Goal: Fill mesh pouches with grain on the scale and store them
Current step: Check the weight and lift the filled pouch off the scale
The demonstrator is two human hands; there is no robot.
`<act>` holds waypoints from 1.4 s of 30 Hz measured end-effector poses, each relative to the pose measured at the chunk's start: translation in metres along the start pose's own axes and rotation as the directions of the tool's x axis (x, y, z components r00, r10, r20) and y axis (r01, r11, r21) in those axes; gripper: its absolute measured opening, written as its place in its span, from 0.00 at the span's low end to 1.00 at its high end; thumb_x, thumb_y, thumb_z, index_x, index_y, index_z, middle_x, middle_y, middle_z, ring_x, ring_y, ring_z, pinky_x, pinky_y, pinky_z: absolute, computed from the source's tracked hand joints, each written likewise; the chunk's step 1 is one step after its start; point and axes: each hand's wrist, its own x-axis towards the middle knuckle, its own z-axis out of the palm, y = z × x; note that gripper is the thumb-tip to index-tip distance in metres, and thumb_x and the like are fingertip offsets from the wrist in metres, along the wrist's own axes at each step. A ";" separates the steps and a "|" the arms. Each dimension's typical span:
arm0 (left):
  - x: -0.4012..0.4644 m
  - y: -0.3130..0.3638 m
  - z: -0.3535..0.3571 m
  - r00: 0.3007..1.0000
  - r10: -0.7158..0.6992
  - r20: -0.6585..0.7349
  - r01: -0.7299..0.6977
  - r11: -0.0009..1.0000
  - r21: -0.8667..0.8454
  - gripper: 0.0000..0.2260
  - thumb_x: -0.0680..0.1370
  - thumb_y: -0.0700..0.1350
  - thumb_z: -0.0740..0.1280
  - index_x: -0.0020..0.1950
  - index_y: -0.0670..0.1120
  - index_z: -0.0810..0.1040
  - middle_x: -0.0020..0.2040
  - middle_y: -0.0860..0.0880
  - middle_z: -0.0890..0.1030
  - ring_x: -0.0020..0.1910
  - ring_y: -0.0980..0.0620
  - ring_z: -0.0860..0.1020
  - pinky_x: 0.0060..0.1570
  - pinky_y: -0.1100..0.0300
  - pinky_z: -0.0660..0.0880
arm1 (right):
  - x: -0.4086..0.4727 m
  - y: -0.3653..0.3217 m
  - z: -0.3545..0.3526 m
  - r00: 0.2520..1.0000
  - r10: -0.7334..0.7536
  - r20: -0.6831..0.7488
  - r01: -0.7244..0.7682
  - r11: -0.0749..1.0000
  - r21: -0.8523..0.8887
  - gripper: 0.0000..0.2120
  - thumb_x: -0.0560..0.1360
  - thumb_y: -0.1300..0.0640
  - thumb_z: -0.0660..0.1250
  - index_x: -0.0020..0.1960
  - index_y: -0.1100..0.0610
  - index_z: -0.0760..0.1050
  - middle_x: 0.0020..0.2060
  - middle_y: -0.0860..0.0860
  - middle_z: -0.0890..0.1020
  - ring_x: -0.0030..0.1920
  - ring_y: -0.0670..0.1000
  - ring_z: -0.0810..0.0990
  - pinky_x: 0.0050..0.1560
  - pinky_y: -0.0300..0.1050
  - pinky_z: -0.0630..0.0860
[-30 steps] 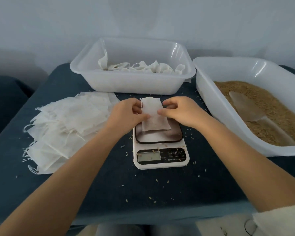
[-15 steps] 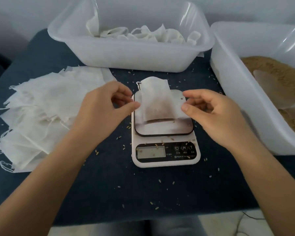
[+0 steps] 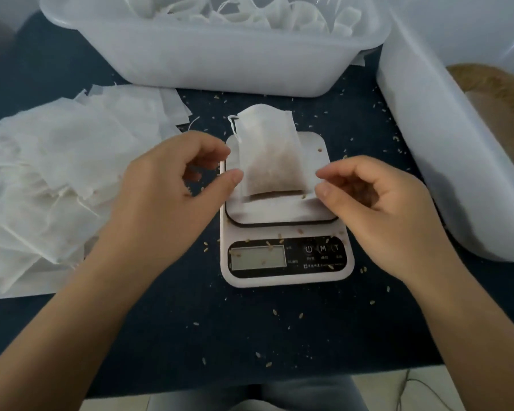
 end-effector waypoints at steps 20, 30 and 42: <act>0.060 0.001 0.020 0.997 -0.060 0.038 0.065 0.988 -0.142 0.15 0.72 0.41 0.72 0.53 0.56 0.73 0.40 0.52 0.80 0.37 0.61 0.79 0.37 0.75 0.72 | 0.075 -0.009 0.007 0.987 0.066 0.146 -0.054 0.995 -0.084 0.27 0.72 0.52 0.71 0.68 0.44 0.68 0.47 0.40 0.79 0.41 0.38 0.79 0.43 0.35 0.76; 0.060 0.003 0.020 0.993 -0.074 0.093 0.099 0.948 -0.303 0.13 0.73 0.37 0.71 0.47 0.55 0.75 0.37 0.54 0.78 0.33 0.60 0.80 0.33 0.73 0.72 | 0.075 -0.001 0.003 0.988 0.056 0.141 -0.057 0.998 0.000 0.21 0.74 0.58 0.69 0.65 0.45 0.72 0.36 0.41 0.81 0.36 0.35 0.78 0.39 0.26 0.73; 0.058 0.000 0.020 0.996 -0.058 0.066 0.071 0.971 -0.228 0.10 0.73 0.40 0.71 0.44 0.56 0.76 0.39 0.53 0.80 0.35 0.58 0.79 0.37 0.72 0.75 | 0.032 0.004 -0.016 0.831 0.111 0.545 0.148 0.901 -0.408 0.59 0.55 0.28 0.68 0.73 0.35 0.33 0.68 0.28 0.41 0.68 0.31 0.39 0.72 0.45 0.46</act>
